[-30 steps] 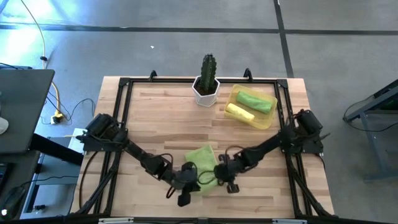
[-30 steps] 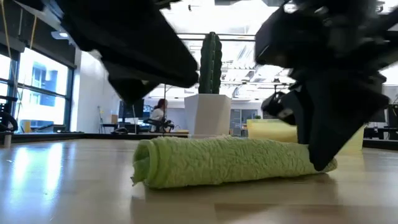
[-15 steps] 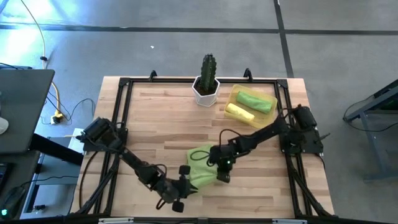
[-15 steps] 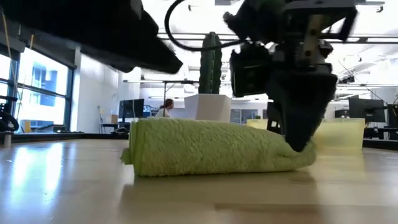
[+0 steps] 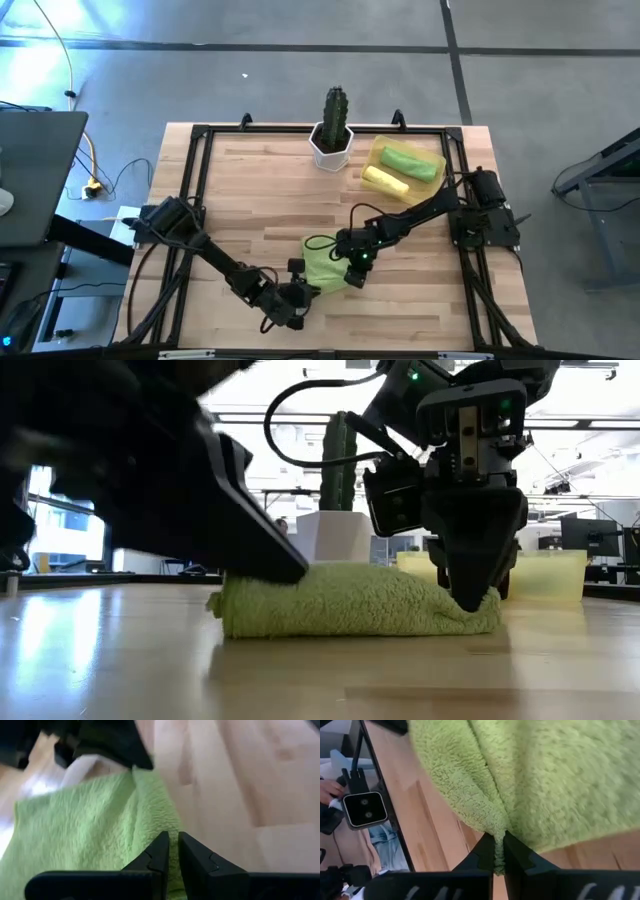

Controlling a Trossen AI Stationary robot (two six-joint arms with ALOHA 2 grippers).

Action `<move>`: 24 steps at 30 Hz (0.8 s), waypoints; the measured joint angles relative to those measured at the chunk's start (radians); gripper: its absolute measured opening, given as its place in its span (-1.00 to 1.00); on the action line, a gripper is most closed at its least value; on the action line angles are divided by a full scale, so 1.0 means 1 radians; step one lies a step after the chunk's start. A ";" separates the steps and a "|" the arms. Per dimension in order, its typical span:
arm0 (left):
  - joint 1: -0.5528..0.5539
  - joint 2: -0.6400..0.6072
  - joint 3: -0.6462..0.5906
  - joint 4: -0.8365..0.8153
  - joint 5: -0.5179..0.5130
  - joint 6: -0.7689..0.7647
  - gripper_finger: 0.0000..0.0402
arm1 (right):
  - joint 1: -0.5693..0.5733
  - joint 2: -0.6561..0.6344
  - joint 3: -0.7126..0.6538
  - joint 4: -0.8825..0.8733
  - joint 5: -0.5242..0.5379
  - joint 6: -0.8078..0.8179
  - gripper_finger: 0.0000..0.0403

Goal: Roll microfiber towels into tight, uniform cylinder then place into a basket
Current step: Roll the light green towel

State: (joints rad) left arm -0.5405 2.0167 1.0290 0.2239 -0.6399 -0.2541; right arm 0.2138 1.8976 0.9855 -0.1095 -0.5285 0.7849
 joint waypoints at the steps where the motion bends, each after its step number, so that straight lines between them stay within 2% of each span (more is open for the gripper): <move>1: 0.007 0.004 0.000 -0.009 0.005 -0.016 -0.84 | 0.001 0.005 0.000 0.003 -0.001 -0.004 -1.00; 5: 0.027 0.020 0.000 -0.078 0.016 -0.110 -0.84 | 0.003 0.014 0.001 0.006 -0.005 -0.031 -0.98; 7: 0.039 0.020 0.001 -0.098 0.053 -0.163 -0.84 | 0.003 0.014 0.001 0.006 -0.003 -0.072 -0.92; 14: 0.067 0.018 0.003 -0.110 0.169 -0.320 -0.84 | 0.003 -0.040 0.001 -0.014 0.003 -0.177 -0.53; 18: 0.086 0.018 0.005 -0.100 0.299 -0.457 -0.84 | 0.010 -0.111 0.001 -0.031 0.012 -0.300 -0.40; 20: 0.097 0.017 0.005 -0.100 0.370 -0.532 -0.84 | 0.035 -0.151 0.001 -0.030 0.058 -0.426 -0.38; 24: 0.117 0.017 0.005 -0.097 0.474 -0.641 -0.84 | 0.144 -0.202 0.001 -0.028 0.305 -0.737 -0.38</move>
State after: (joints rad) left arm -0.4232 2.0335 1.0340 0.1274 -0.1655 -0.8950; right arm 0.3576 1.6958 0.9863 -0.1372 -0.2239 0.0481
